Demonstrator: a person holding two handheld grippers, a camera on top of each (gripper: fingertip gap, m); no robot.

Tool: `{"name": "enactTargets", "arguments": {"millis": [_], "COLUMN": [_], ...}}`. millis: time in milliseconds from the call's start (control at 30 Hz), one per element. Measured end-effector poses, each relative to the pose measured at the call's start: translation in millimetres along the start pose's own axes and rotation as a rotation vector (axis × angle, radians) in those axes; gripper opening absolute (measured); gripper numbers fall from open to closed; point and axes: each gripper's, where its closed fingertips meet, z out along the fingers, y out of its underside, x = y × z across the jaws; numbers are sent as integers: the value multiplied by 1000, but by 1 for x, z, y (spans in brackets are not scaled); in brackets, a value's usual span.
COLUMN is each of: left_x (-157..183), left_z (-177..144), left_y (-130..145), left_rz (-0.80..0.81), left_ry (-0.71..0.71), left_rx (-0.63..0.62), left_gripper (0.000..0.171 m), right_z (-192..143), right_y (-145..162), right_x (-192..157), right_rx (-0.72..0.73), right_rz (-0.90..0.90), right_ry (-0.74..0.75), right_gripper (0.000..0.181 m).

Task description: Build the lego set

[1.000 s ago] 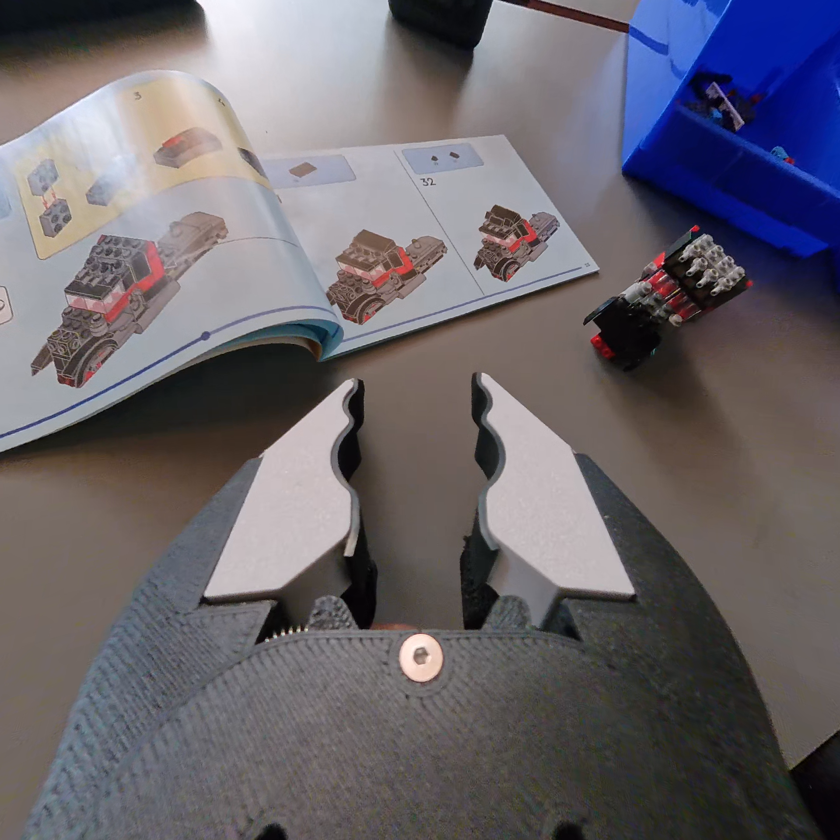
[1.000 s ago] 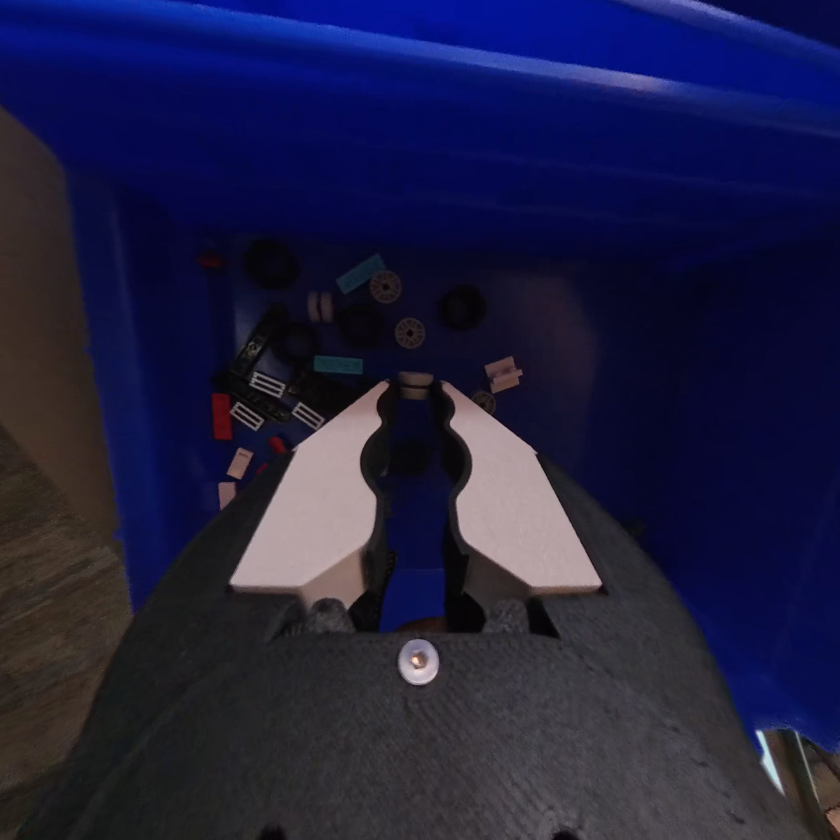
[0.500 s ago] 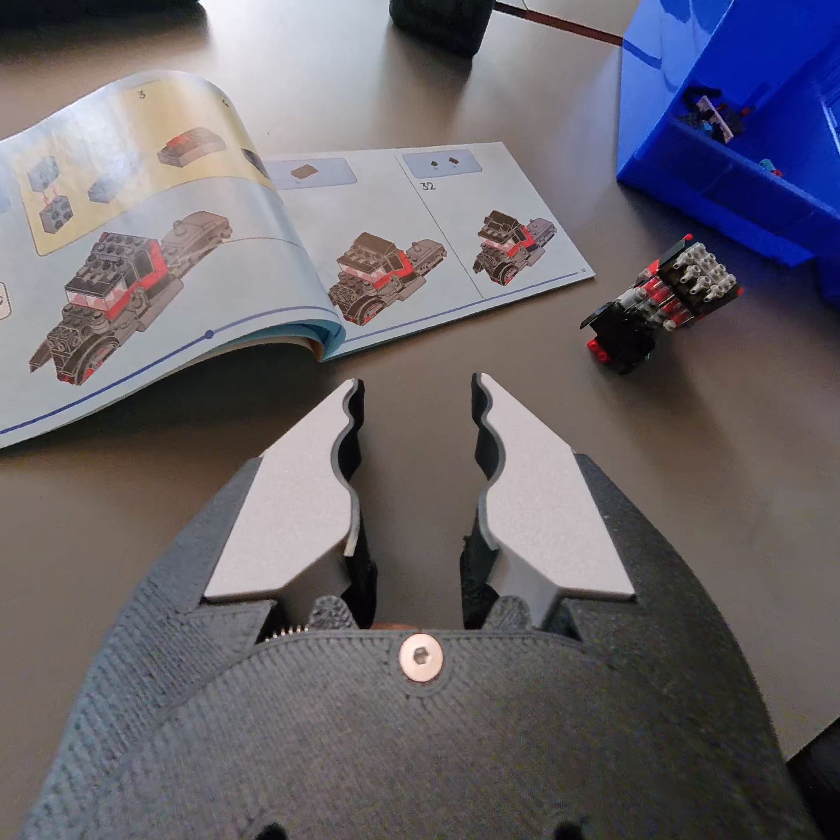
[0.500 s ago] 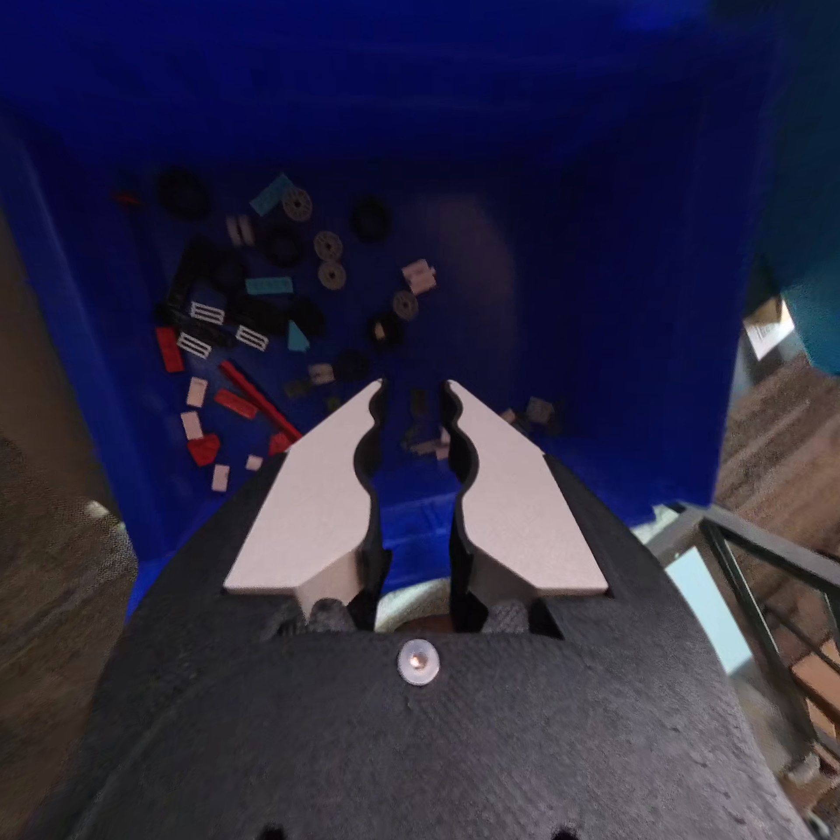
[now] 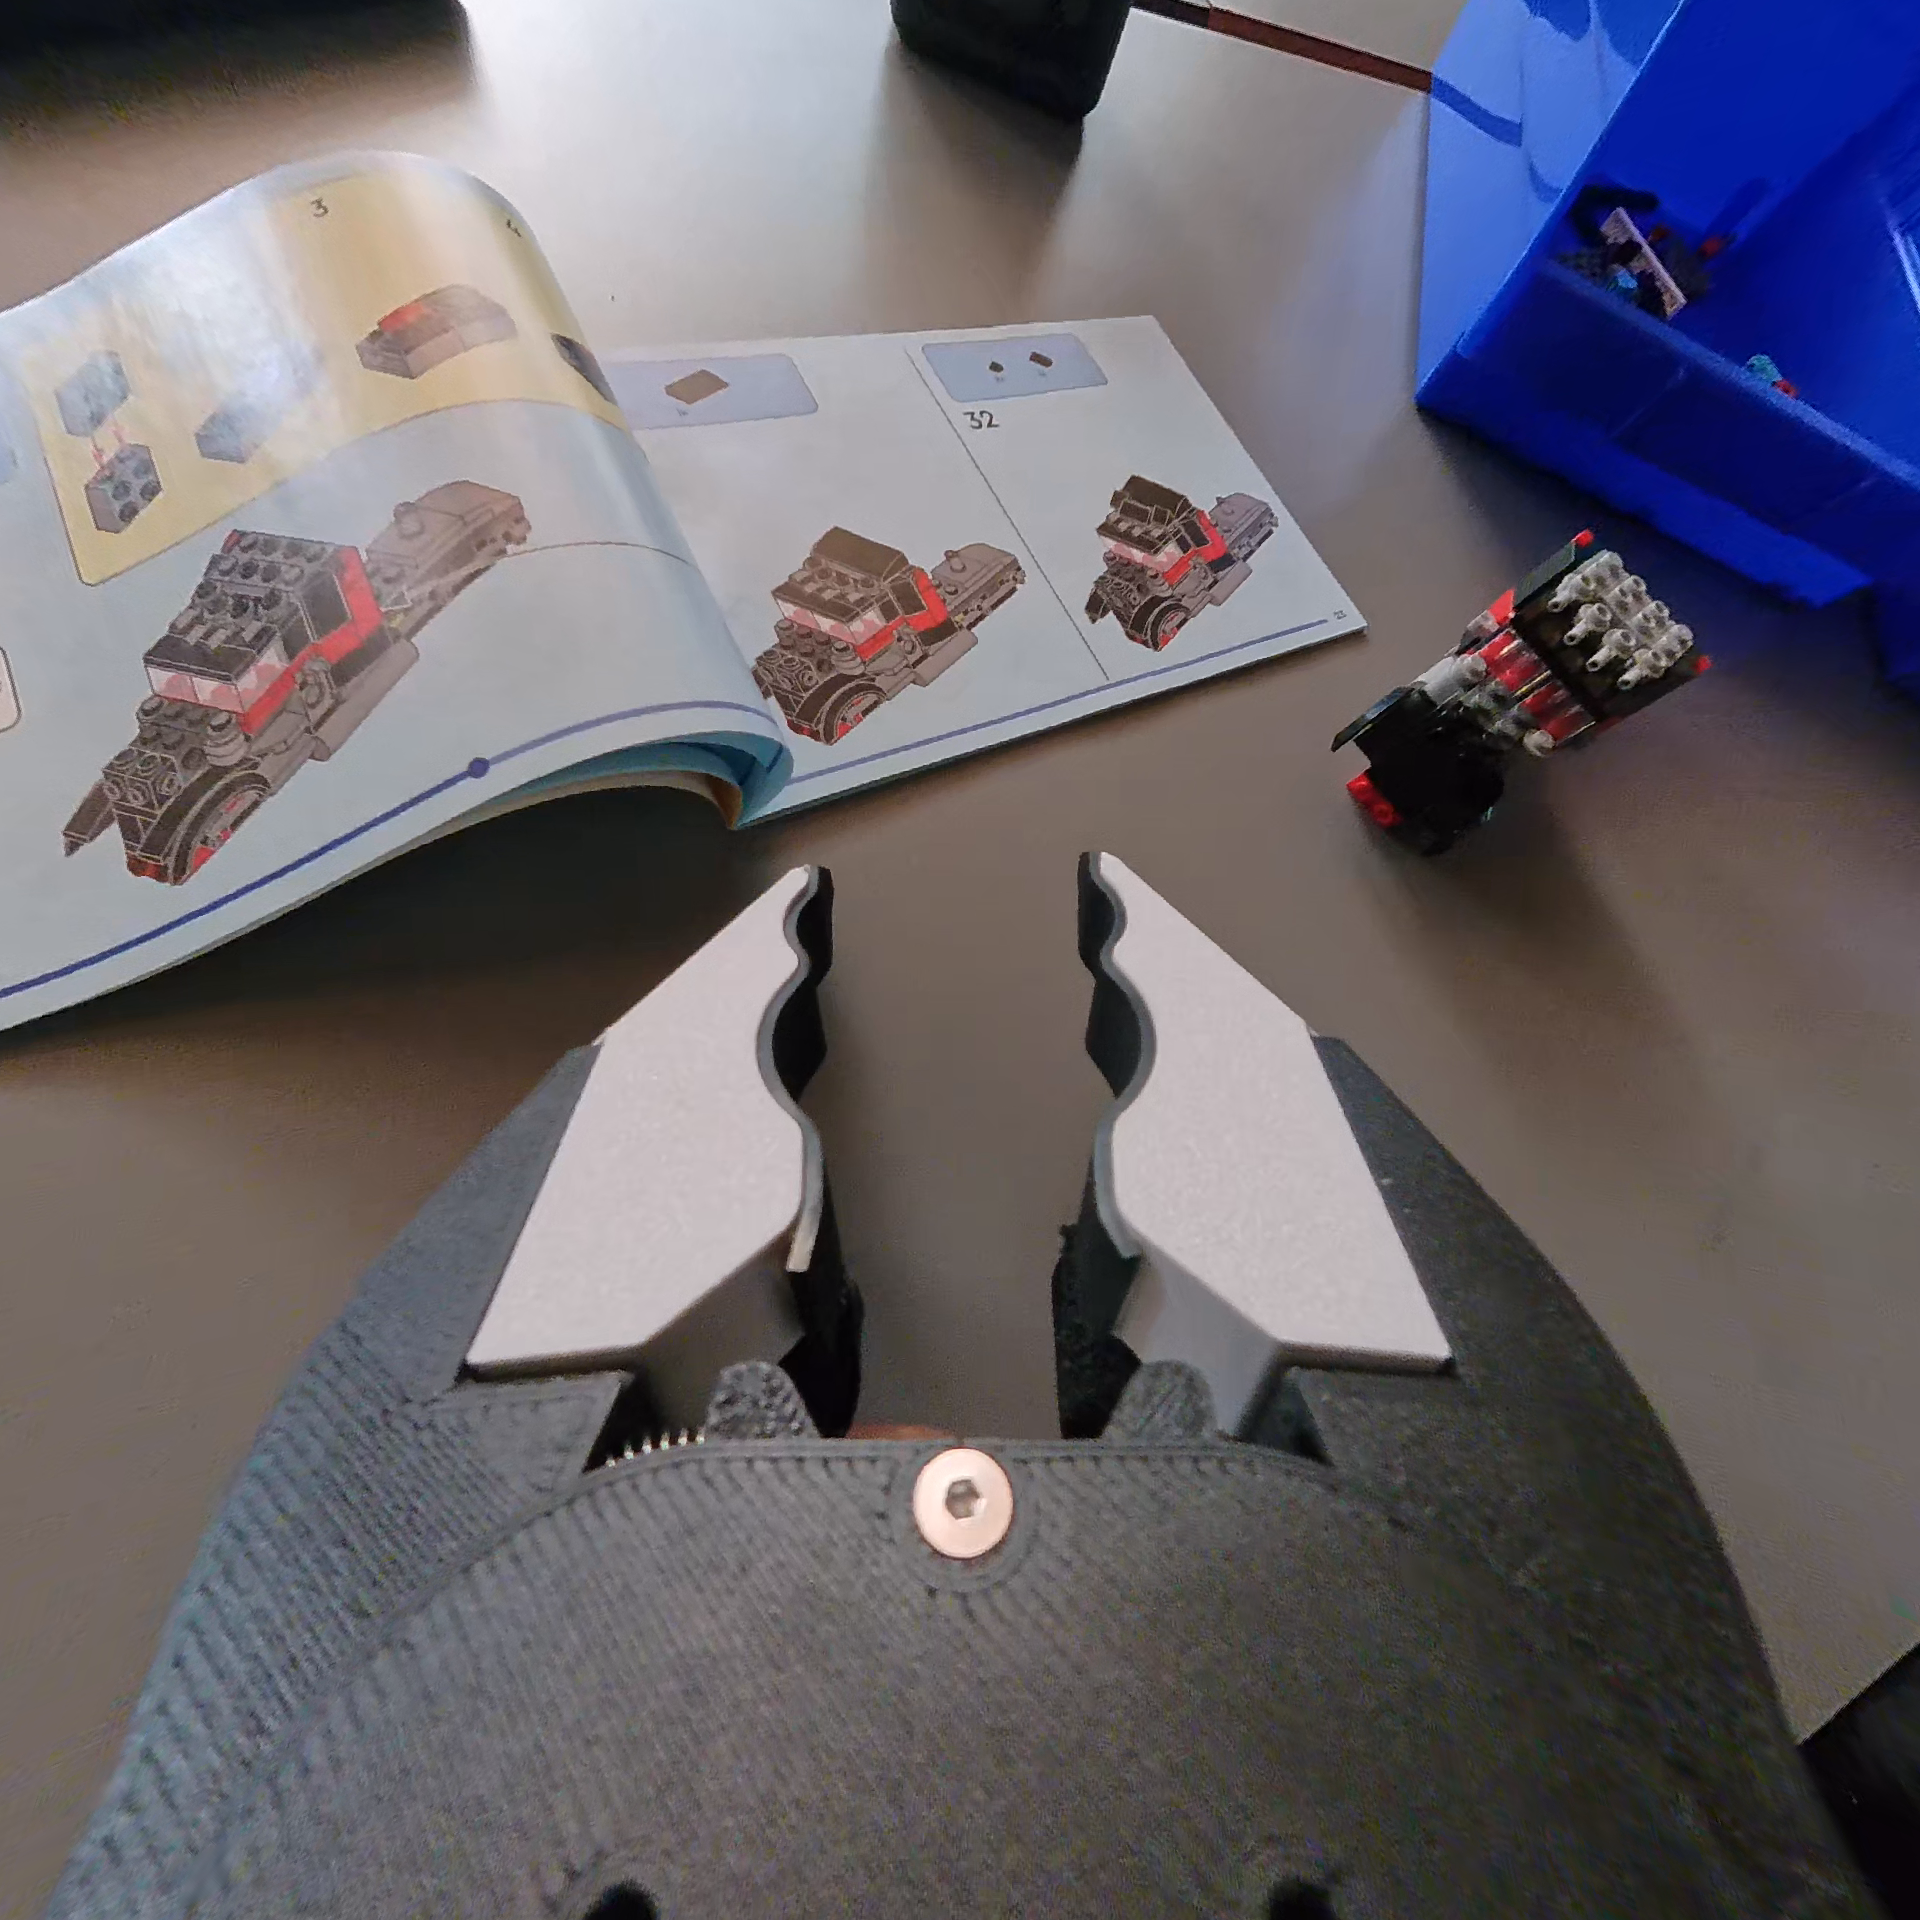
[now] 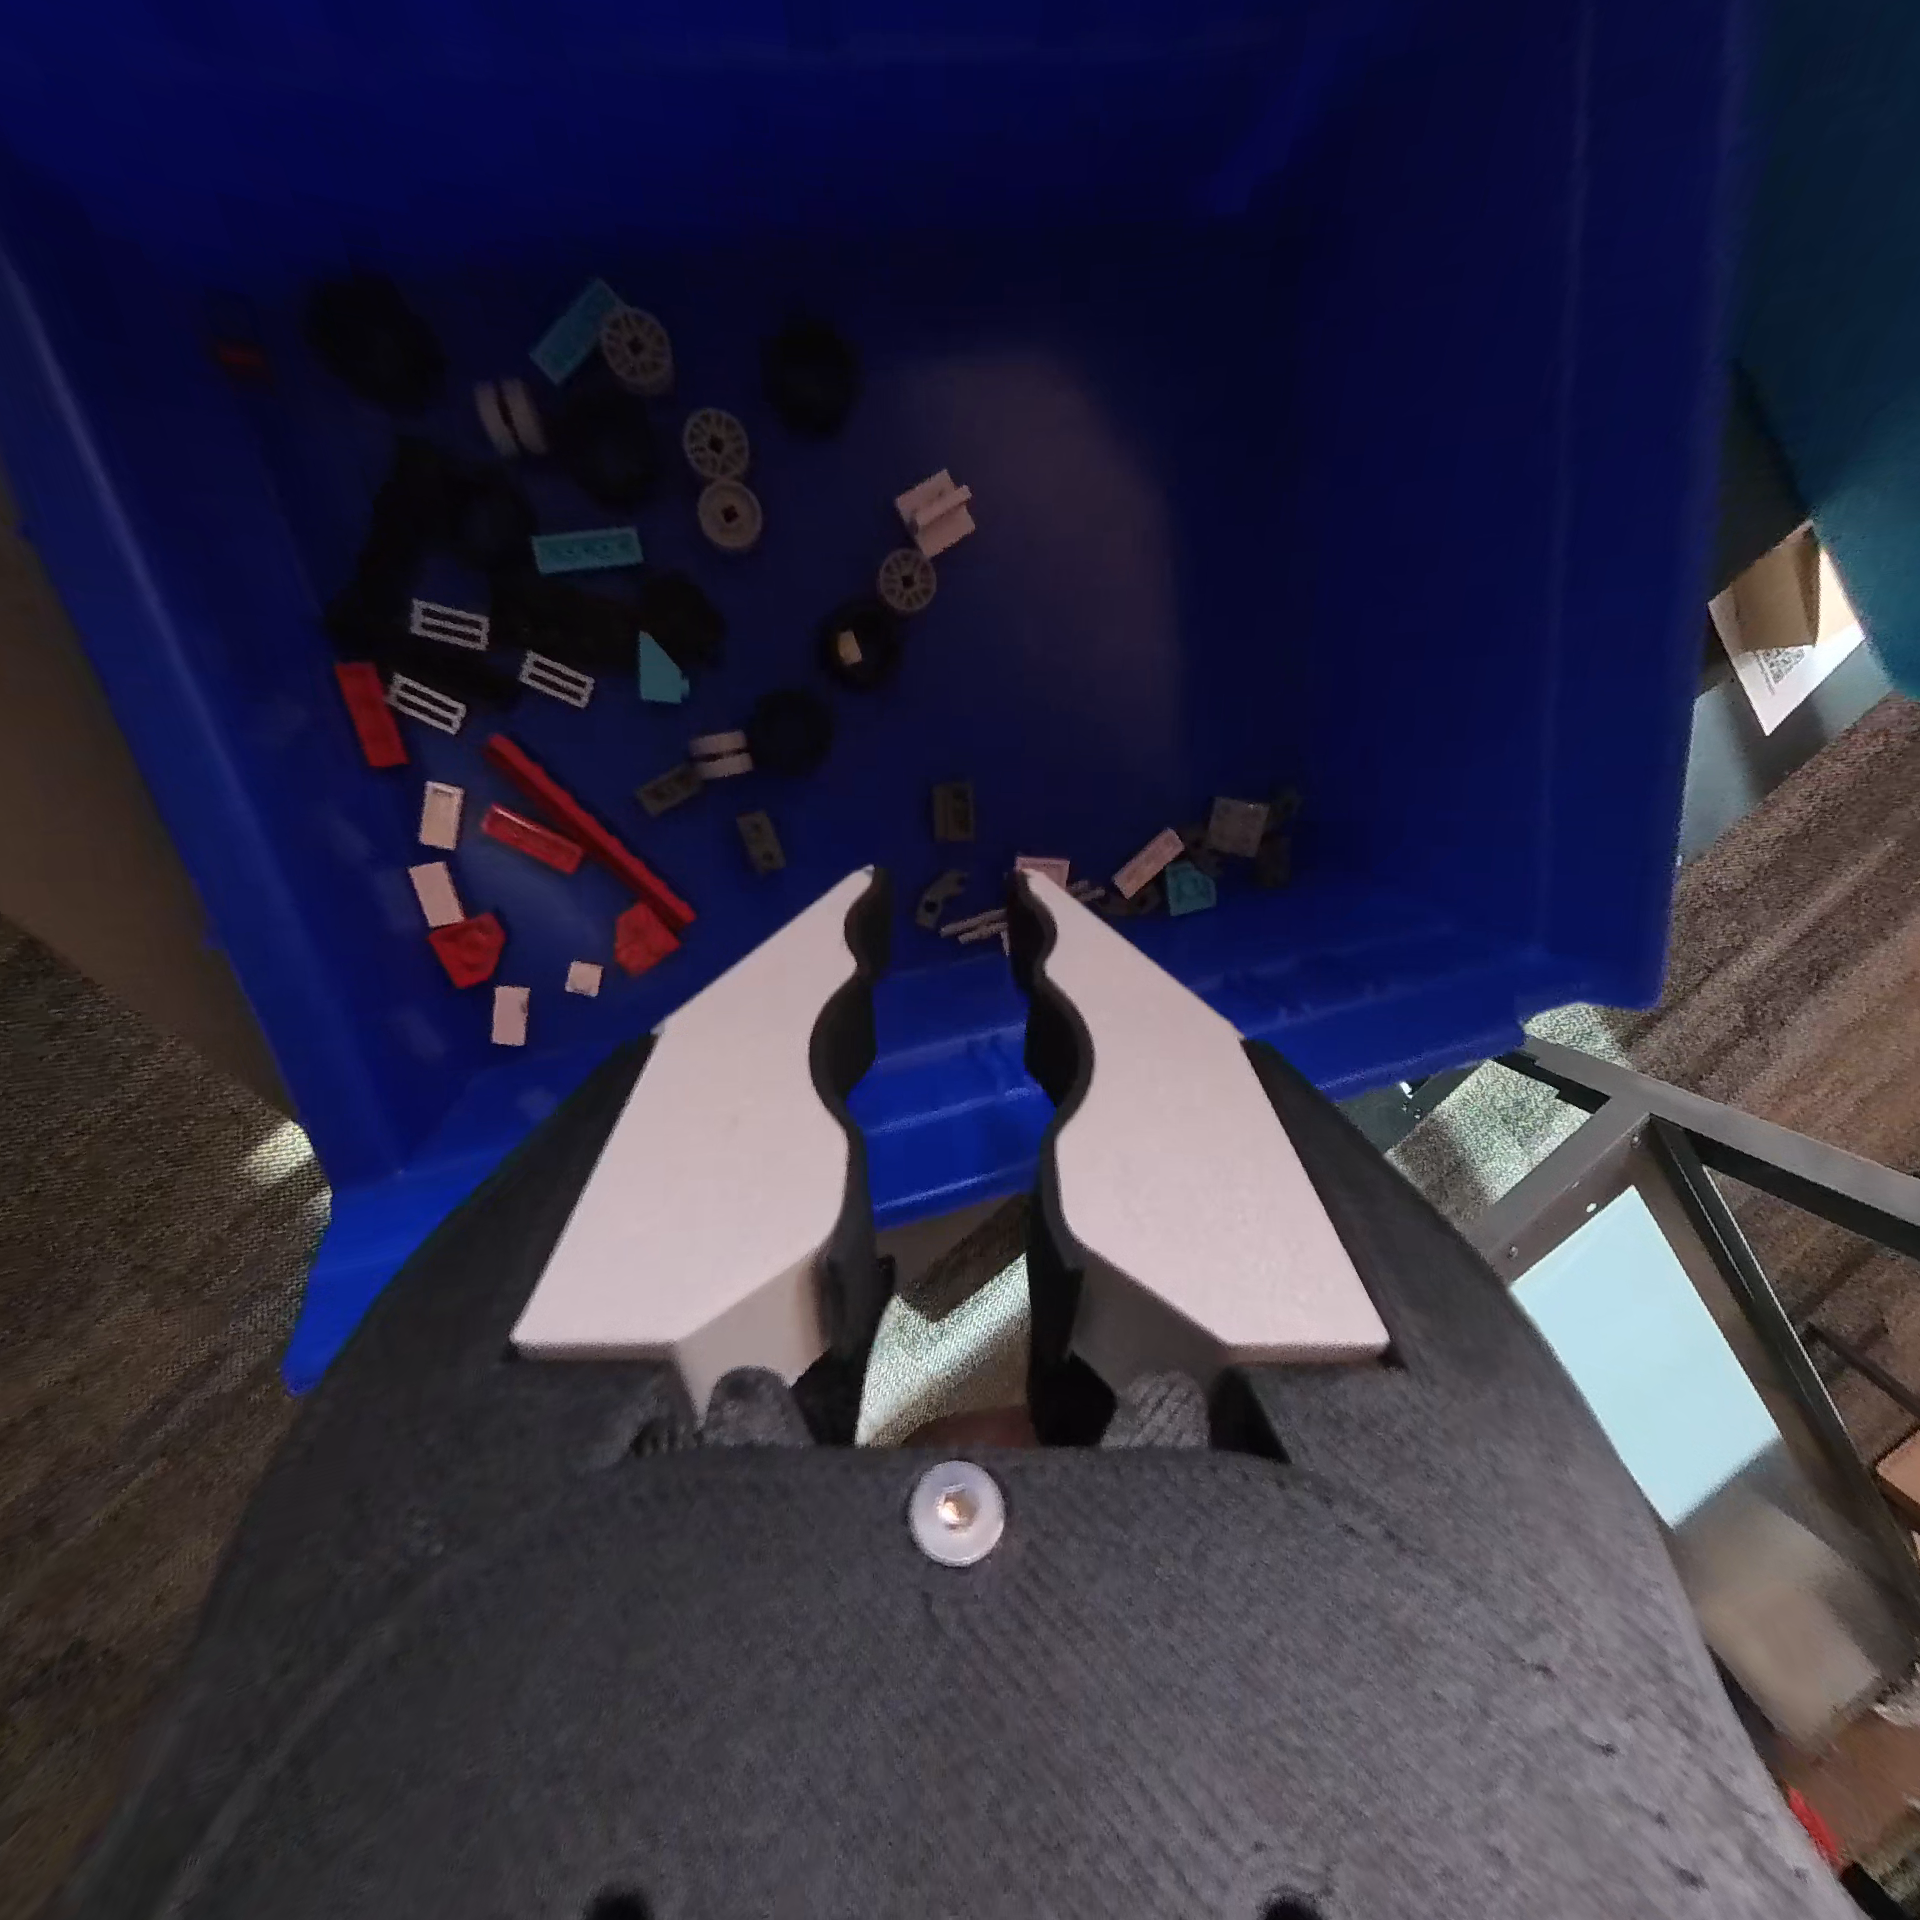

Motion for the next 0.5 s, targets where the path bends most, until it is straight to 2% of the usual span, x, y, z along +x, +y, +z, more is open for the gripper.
{"name": "enactTargets", "arguments": {"millis": [233, 333, 500], "left_x": [0, 0, 0], "left_z": [1, 1, -1], "left_y": [1, 1, 0], "left_rz": [-2, 3, 0], "left_ry": [3, -1, -1], "left_rx": [-9, -6, 4], "left_gripper": [49, 49, 49], "right_z": [26, 47, 75], "right_y": [-26, -35, -32], "right_x": [-5, -10, -18], "right_rx": [20, -41, -153], "right_rz": [41, 83, 92], "right_ry": [-49, -74, -141], "right_gripper": [25, 28, 32]}}
